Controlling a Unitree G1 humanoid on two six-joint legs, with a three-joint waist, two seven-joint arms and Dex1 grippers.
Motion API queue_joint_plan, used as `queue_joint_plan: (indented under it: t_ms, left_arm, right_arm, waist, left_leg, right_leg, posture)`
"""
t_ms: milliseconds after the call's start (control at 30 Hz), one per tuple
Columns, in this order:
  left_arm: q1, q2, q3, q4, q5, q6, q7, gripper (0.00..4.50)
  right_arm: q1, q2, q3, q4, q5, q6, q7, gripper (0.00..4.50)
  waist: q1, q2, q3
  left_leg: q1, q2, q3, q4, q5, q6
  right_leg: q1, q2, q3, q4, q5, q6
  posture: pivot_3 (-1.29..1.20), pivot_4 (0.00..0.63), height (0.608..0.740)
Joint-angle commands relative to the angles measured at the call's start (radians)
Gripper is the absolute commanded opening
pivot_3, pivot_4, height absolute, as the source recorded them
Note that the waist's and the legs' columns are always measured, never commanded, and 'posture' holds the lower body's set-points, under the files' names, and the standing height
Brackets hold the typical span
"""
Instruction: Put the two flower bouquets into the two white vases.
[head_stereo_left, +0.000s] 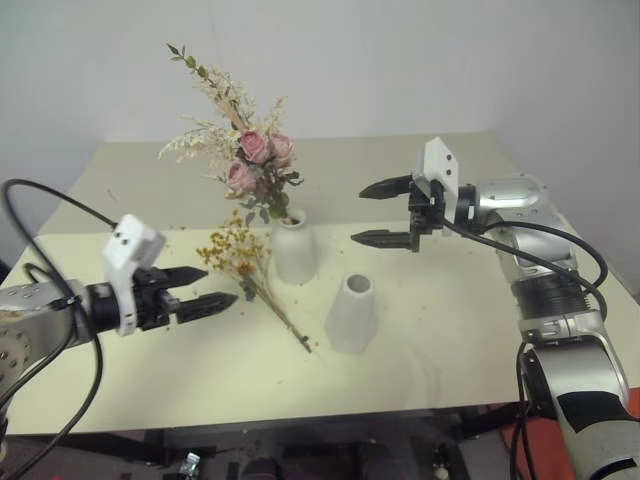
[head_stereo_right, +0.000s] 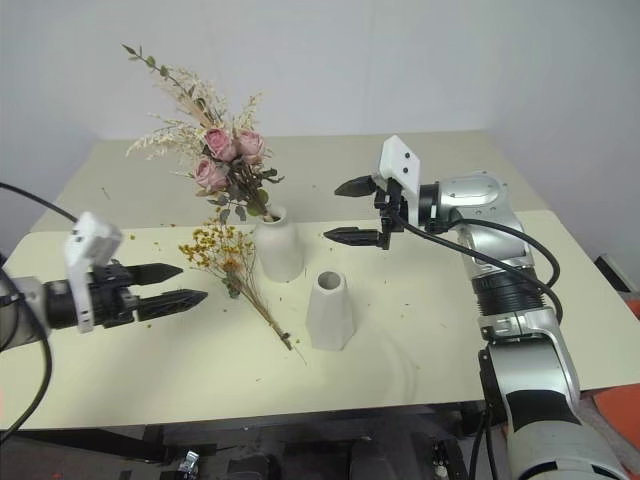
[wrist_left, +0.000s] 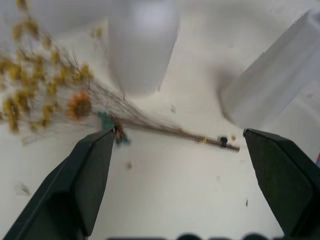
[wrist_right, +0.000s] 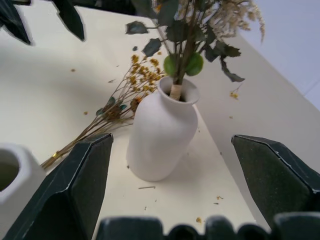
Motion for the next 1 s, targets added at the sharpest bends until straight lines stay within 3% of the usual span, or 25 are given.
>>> queue_joint_plan:
  t_ms: [33, 267, 700, 1000]
  left_arm:
    - [-0.102, -0.088, -0.05, 0.06, -0.032, 0.21, 0.223, 4.5]
    - [-0.218, -0.197, -0.149, 0.283, -0.166, 0.218, 0.584, 4.5]
    - [-0.432, -0.422, -0.213, 0.607, -0.333, 0.218, 1.078, 4.5]
    - [-0.456, -0.412, -0.322, 0.685, -0.501, 0.218, 1.221, 4.5]
  right_arm:
    - [-0.012, -0.041, -0.061, 0.004, 0.051, -0.058, 0.066, 4.47]
    - [0.016, -0.101, -0.114, 0.016, 0.148, -0.08, 0.236, 4.47]
    - [0.081, -0.141, -0.123, -0.05, 0.196, -0.069, 0.245, 4.47]
    - [0.143, -0.14, -0.139, -0.12, 0.215, -0.045, 0.204, 4.47]
  waist:
    - [0.002, -0.001, 0.0]
    - [-0.001, -0.001, 0.0]
    - [0.014, -0.001, -0.001]
    - [0.011, -0.001, -0.001]
  left_leg:
    - [0.0, 0.0, 0.0, 0.0, 0.0, 0.0]
    - [-0.001, 0.0, -0.001, -0.001, 0.0, 0.0]
    - [-0.001, -0.003, -0.001, 0.0, 0.001, -0.002]
    - [-0.001, -0.003, -0.001, 0.0, 0.001, -0.003]
  right_leg:
    - [0.0, 0.0, 0.0, 0.0, 0.0, 0.0]
    - [-0.002, 0.0, 0.0, 0.001, 0.005, -0.008]
    - [-0.001, -0.002, 0.0, 0.001, 0.005, -0.008]
    - [-0.001, -0.002, 0.001, 0.001, 0.005, -0.008]
  posture:
    - [0.0, 0.15, 0.74]
    - [0.0, 0.15, 0.74]
    - [0.0, 0.15, 0.74]
    - [0.0, 0.15, 0.74]
